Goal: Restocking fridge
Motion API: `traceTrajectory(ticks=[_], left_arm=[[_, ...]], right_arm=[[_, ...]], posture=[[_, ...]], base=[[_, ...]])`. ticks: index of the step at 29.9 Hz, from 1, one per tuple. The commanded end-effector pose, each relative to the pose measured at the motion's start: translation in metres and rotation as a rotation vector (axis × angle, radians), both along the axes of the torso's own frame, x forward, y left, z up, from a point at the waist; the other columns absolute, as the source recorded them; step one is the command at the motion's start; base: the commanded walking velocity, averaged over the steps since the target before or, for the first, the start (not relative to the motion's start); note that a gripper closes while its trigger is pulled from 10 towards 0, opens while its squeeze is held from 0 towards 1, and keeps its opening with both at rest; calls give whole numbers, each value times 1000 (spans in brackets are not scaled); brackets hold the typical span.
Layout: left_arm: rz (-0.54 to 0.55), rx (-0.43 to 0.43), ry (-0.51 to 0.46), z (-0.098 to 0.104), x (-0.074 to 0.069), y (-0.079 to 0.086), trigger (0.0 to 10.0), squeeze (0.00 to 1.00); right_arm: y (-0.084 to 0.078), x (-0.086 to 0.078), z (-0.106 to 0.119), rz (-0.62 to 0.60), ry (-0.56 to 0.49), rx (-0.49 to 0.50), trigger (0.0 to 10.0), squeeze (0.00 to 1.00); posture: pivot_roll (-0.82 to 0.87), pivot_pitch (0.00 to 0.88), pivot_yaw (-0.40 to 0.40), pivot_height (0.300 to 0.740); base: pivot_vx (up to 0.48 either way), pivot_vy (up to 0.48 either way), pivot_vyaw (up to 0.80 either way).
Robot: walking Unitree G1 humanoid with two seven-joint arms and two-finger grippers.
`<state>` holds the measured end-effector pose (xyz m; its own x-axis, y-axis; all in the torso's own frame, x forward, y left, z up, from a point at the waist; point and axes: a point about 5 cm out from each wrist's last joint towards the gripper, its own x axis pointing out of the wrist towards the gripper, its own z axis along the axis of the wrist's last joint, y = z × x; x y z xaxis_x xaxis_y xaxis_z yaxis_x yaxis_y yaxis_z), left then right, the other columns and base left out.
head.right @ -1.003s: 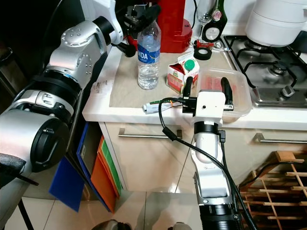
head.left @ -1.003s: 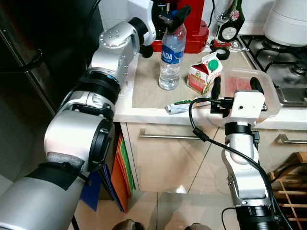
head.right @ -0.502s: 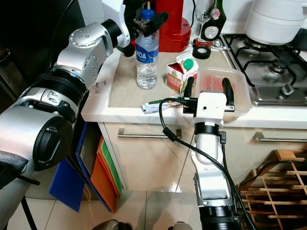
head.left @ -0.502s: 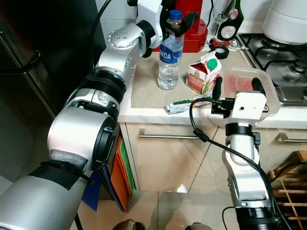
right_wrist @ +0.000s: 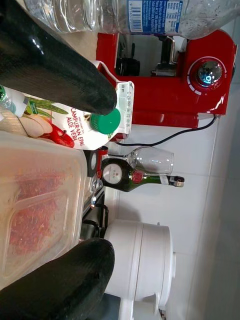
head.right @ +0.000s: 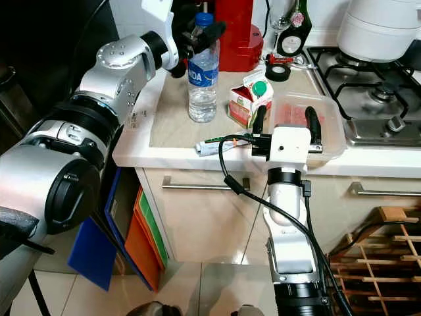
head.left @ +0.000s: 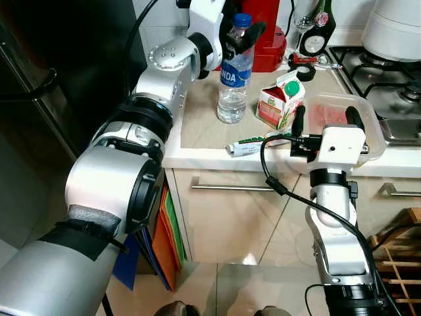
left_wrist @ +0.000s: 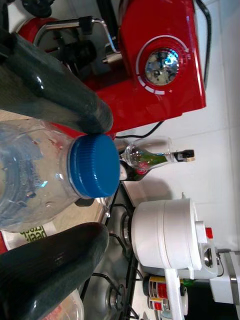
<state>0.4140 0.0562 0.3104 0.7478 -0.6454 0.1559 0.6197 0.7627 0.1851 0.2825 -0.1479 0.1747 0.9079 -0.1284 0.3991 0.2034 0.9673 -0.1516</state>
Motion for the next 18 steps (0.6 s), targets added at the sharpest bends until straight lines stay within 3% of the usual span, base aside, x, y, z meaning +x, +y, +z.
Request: traceTrajectory(ticks=[1,18], left_arm=[[-10,-11,-3,10,0,-1,0,0],[-46,-12,-37,12,-2,0,0,0]], right_arm=[[2,1,2,6,-6,-3,10000,0],[3,2,2,18,0,-10,10000,0]], posture=[[-188,0,68,727],[-184,0,63,727]], base=[[0,0,0],[0,0,0]])
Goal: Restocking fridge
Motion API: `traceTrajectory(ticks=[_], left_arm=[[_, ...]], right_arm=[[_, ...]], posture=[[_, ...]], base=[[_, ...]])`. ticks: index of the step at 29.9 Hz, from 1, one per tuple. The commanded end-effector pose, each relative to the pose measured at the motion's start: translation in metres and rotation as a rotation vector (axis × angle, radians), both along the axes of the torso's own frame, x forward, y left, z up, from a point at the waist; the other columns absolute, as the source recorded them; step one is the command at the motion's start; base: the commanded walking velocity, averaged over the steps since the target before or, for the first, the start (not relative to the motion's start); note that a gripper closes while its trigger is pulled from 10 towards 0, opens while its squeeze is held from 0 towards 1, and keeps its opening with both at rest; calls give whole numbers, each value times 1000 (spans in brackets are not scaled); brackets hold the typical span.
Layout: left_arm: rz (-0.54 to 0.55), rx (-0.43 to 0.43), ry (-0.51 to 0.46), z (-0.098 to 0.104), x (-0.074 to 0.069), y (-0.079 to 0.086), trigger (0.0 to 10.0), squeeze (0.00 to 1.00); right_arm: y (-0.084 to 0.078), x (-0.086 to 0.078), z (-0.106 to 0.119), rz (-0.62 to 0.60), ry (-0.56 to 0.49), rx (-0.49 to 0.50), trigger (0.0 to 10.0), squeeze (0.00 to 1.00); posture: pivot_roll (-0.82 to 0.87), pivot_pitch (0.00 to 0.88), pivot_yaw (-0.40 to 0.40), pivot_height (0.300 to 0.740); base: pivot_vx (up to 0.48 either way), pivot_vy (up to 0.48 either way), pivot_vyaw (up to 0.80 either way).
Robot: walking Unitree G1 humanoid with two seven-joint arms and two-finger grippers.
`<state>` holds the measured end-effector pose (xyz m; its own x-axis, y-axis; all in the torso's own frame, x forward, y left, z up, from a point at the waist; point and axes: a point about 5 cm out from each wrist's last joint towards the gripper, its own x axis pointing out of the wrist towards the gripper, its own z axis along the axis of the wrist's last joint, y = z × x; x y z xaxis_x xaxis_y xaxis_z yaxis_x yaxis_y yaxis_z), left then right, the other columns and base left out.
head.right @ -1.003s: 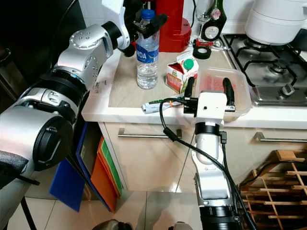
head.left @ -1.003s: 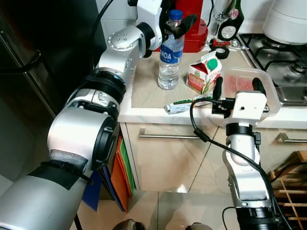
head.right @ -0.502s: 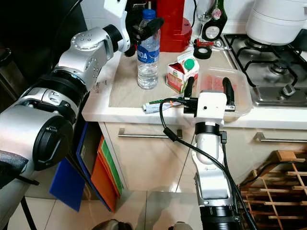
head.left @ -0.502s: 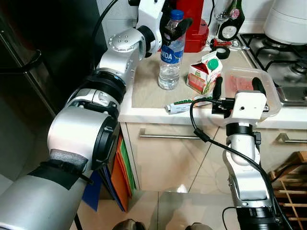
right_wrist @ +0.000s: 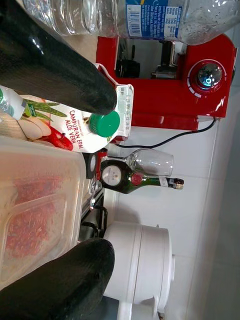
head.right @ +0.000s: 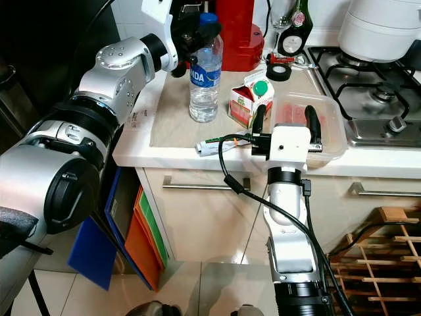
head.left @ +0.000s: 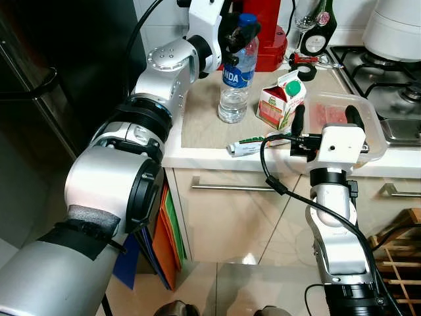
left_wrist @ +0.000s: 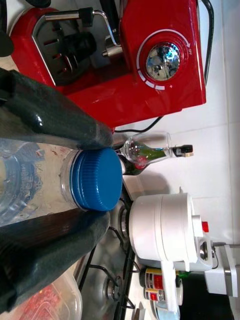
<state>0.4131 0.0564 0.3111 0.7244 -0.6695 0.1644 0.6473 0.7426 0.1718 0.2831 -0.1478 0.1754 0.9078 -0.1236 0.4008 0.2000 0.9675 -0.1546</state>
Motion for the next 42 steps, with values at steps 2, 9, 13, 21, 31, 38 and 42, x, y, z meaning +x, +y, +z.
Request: traceTrajectory(ticks=[2,9,13,21,31,38,42], left_arm=[[-9,8,-40,11,-1,0,0,0],[-19,-12,-77,12,-2,5,0,0],[-39,-58,-157,24,-6,10,0,0],[68,-116,-237,31,-7,30,0,0],[225,-167,-355,13,-30,61,10000,0],[320,-173,-313,-15,-40,75,10000,0],[354,-167,-307,-19,-45,77,10000,0]], right_arm=[[3,2,1,15,3,-6,10000,0],[3,2,0,13,6,-5,10000,0],[3,2,-1,17,8,-8,10000,0],[4,3,0,19,5,-4,10000,0],[3,10,11,5,-54,4,10000,0],[-11,7,10,-43,-52,0,10000,0],[-12,9,8,-40,-45,-8,10000,0]], posture=[[-184,0,64,727],[-181,0,60,727],[-176,0,58,727],[-158,0,55,727],[-113,0,41,727],[-103,0,30,727],[-97,0,23,727]], base=[[0,0,0],[0,0,0],[0,0,0],[0,0,0],[0,0,0],[0,0,0],[0,0,0]])
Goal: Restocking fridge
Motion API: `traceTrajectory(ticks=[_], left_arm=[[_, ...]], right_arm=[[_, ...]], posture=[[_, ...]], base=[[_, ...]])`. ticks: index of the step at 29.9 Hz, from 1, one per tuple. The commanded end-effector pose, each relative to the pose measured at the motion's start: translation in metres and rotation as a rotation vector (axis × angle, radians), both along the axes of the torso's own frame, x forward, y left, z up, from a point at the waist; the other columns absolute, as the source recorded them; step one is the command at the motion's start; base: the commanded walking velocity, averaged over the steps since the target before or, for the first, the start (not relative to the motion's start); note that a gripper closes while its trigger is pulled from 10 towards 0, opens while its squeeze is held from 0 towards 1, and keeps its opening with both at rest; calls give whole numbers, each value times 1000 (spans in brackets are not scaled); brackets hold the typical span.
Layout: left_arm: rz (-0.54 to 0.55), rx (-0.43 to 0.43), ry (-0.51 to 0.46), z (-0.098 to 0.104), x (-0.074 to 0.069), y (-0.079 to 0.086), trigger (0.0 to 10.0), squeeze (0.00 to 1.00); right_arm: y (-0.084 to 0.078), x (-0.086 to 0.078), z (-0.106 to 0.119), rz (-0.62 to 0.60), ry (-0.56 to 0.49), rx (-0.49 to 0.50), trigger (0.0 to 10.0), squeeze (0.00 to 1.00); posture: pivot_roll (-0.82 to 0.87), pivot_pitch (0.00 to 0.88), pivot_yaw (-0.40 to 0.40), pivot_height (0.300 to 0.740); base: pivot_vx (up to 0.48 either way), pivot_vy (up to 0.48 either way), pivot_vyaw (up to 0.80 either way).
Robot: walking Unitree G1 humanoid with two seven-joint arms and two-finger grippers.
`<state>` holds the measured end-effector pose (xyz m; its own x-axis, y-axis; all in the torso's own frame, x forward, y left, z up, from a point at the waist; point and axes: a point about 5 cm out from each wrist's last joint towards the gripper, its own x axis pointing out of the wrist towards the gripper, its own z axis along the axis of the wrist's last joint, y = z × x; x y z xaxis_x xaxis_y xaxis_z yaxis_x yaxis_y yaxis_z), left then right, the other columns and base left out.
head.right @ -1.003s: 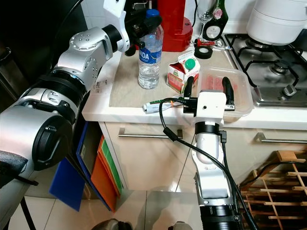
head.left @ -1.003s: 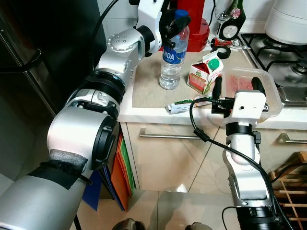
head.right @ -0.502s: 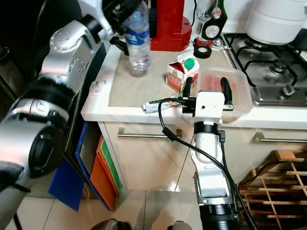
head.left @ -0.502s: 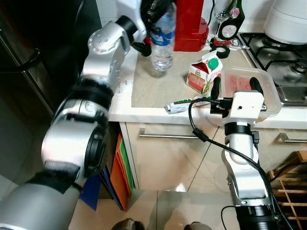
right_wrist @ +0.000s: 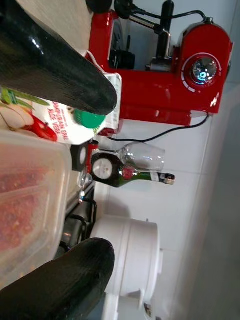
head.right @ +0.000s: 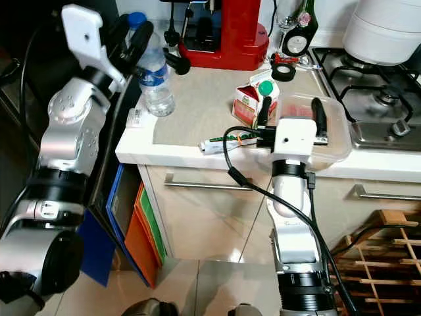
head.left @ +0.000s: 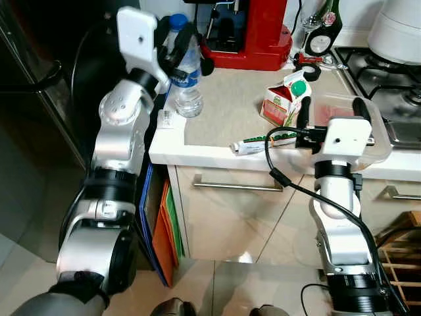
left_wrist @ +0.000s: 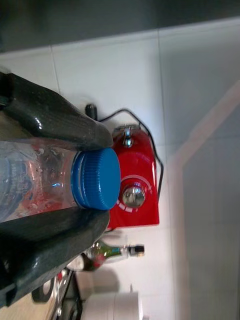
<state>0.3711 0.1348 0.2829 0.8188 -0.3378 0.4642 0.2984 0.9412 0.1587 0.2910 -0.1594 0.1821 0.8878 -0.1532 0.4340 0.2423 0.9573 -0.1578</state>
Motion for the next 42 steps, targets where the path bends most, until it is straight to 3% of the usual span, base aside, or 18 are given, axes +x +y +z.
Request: traceTrajectory(ticks=[1,8,42], left_arm=[[15,6,-26,9,-3,-1,10000,0],[25,3,13,1,-2,-2,10000,0],[5,15,30,-8,-1,-8,10000,0]], right_arm=[[1,2,2,4,-12,1,10000,0],[9,4,0,28,-6,3,10000,0],[11,4,-7,37,18,-8,10000,0]], posture=[[-96,0,22,727],[-95,0,25,727],[-112,0,28,727]], base=[[0,0,0],[0,0,0],[-290,0,0]])
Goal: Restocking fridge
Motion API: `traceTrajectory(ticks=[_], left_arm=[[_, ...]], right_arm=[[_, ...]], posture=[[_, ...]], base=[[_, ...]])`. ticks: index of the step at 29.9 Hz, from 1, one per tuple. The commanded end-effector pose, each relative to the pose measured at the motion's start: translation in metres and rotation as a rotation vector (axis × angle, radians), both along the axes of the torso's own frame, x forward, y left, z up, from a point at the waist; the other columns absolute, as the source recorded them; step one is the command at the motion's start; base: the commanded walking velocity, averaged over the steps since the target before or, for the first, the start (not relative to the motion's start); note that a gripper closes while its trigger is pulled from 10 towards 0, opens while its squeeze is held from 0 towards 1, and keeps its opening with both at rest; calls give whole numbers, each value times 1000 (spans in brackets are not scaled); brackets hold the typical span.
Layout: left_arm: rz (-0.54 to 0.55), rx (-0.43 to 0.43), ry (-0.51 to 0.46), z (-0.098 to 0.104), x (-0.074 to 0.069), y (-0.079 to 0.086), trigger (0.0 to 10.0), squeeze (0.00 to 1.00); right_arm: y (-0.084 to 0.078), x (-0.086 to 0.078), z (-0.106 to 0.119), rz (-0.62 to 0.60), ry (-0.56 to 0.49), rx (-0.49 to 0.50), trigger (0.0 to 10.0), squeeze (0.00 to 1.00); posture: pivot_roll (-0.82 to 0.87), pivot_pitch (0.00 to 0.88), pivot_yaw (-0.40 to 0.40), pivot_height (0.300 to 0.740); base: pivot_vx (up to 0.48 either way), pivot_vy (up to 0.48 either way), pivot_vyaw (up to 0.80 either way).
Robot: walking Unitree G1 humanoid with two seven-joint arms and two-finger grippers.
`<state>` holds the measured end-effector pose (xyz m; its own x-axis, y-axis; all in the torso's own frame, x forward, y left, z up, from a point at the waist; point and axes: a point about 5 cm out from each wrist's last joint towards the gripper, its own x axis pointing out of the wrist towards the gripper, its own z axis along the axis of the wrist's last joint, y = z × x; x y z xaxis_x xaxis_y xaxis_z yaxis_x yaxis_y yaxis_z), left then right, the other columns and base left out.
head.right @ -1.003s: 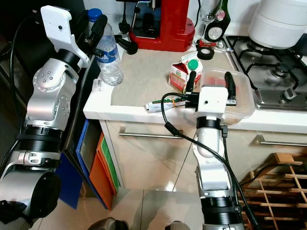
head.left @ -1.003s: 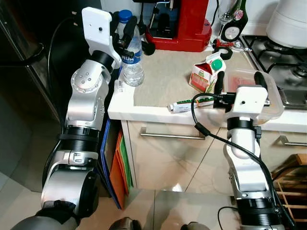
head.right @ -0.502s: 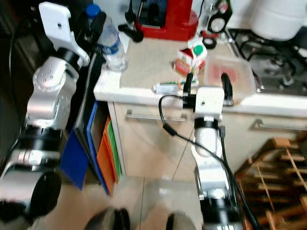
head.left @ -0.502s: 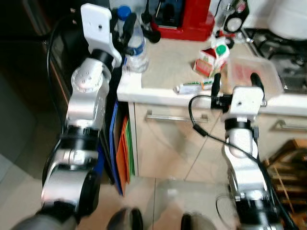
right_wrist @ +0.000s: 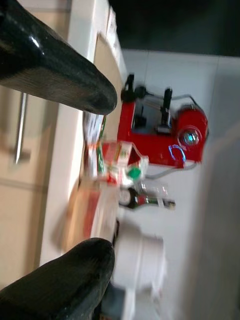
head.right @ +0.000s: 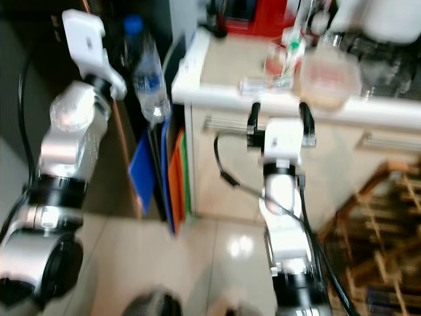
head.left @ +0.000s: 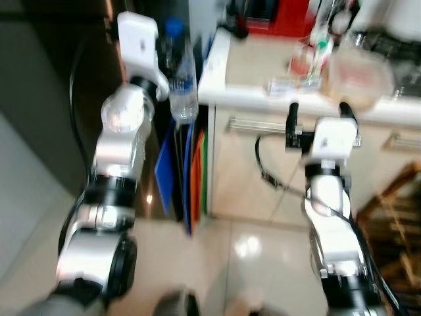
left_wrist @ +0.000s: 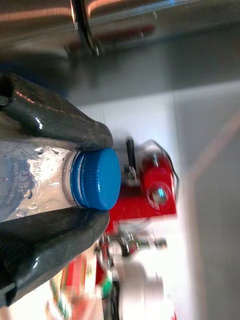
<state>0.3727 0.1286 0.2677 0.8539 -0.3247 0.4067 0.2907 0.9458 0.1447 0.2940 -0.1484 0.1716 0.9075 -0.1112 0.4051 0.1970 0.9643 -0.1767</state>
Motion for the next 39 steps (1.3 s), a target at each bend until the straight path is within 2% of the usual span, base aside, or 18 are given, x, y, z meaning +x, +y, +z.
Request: traceTrajectory(ticks=[1,17,24,26,27,28,32,33,34,35,36,38,39], left_arm=[[-7,-7,-29,7,-2,1,10000,0],[-27,-7,1,-4,-5,-2,10000,0],[18,-34,62,-20,-5,7,10000,0],[52,-27,134,-44,-10,17,10000,0],[52,-27,134,-44,-10,17,10000,0],[62,-22,159,-56,-13,19,10000,0],[83,23,224,-81,-19,22,10000,0],[77,53,292,-103,-24,21,10000,0],[71,56,314,-113,-28,20,10000,0],[71,56,314,-113,-28,20,10000,0],[73,49,356,-129,-38,20,10000,0],[67,34,384,-139,-47,19,10000,0],[67,34,384,-139,-47,19,10000,0]], right_arm=[[0,0,2,-2,-8,5,10000,0],[0,0,-4,5,15,-4,10000,0],[1,1,-6,18,25,-6,10000,0],[-1,-1,-14,23,63,5,10000,0],[-1,-1,-14,23,63,5,10000,0],[0,-1,-18,33,81,7,10000,0],[1,-2,-25,48,112,23,10000,0],[-1,-1,-35,54,156,67,10000,0],[-3,-2,-40,52,172,86,10000,0],[-3,-2,-40,52,172,86,10000,0],[-6,-5,-52,50,223,118,10000,0],[-10,-10,-64,50,270,118,10000,0],[-10,-10,-64,50,270,118,10000,0]], posture=[[-111,0,27,727],[-109,0,20,727],[-108,0,20,727],[-103,0,15,727],[-103,0,15,727],[-96,0,11,727],[-88,0,11,727],[-86,0,11,727],[-86,0,11,727],[-86,0,11,727],[-85,0,10,727],[-84,0,10,727],[-84,0,10,727]], base=[[-292,0,0],[-292,0,0],[-288,0,0],[-274,0,0],[-262,0,0],[0,0,0],[0,0,0],[0,0,0],[0,0,0],[0,0,0],[0,0,0],[0,0,0],[0,0,0]])
